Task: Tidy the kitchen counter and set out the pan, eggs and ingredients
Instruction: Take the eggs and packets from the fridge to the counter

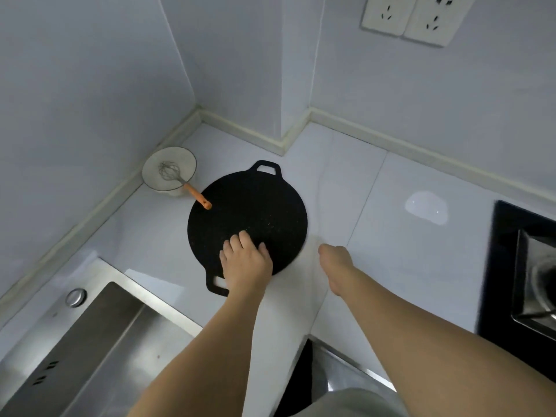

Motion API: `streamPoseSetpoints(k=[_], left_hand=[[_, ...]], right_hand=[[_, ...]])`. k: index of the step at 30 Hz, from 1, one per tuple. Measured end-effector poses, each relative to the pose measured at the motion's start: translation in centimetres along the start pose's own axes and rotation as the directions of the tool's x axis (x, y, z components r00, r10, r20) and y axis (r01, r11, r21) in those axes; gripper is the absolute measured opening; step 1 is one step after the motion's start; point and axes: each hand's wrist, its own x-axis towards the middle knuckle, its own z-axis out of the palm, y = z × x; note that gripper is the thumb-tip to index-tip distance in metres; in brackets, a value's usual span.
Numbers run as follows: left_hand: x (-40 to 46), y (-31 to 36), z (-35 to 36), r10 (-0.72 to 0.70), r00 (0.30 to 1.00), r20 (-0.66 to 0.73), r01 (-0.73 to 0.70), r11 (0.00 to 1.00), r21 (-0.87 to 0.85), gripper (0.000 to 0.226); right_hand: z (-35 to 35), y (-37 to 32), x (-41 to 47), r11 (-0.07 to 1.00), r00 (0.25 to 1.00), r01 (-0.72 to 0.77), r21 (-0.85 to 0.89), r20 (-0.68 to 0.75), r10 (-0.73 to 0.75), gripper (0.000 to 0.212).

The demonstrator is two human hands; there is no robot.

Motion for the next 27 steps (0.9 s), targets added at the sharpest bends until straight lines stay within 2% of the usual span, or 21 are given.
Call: streamPoseSetpoints(k=[3,6,9,14,17,20,24,26,27], left_hand=[[-1.1,3.3,0.8,0.155,0.987,0.046,-0.157,0.987,0.044,0.056],[-2.6,6.5,1.7,0.29,0.953,0.084,-0.295,0.954,0.06,0.056],[-5.2,11.1,2.2,0.459,0.883,0.101,-0.467,0.882,0.067,0.054],[-10.7,17.8,2.5,0.629,0.765,0.139,-0.638,0.77,0.026,0.054],[-17.5,23.2,2.9,0.77,0.616,0.167,-0.781,0.625,-0.001,0.053],[-24.1,27.5,3.2,0.879,0.454,0.147,-0.887,0.462,-0.018,0.051],[-32.3,31.5,3.7,0.954,0.272,0.125,-0.96,0.278,-0.04,0.047],[-37.9,33.1,3.7,0.98,0.164,0.116,-0.984,0.171,-0.054,0.046],[-39.2,33.5,3.6,0.984,0.137,0.115,-0.989,0.142,-0.042,0.047]], right_hand=[[-3.1,1.9,0.0,0.994,0.994,0.093,-0.063,-0.051,-0.097,0.007],[-6.7,3.2,-0.8,0.988,0.985,0.152,-0.026,-0.081,-0.153,0.011],[-12.1,5.1,-2.1,0.978,0.961,0.208,-0.024,-0.181,-0.208,0.045],[-19.6,9.0,-5.8,0.962,0.909,0.272,0.029,-0.335,-0.247,0.048],[-25.3,13.7,-9.3,0.948,0.839,0.313,0.062,-0.486,-0.245,0.038],[-29.9,18.2,-12.8,0.941,0.779,0.335,0.049,-0.577,-0.247,0.014],[-35.9,24.0,-18.3,0.937,0.707,0.335,0.103,-0.684,-0.178,0.03],[-39.0,28.0,-21.7,0.936,0.668,0.331,0.122,-0.731,-0.141,0.028],[-39.9,29.0,-22.3,0.94,0.657,0.321,0.114,-0.742,-0.134,0.034]])
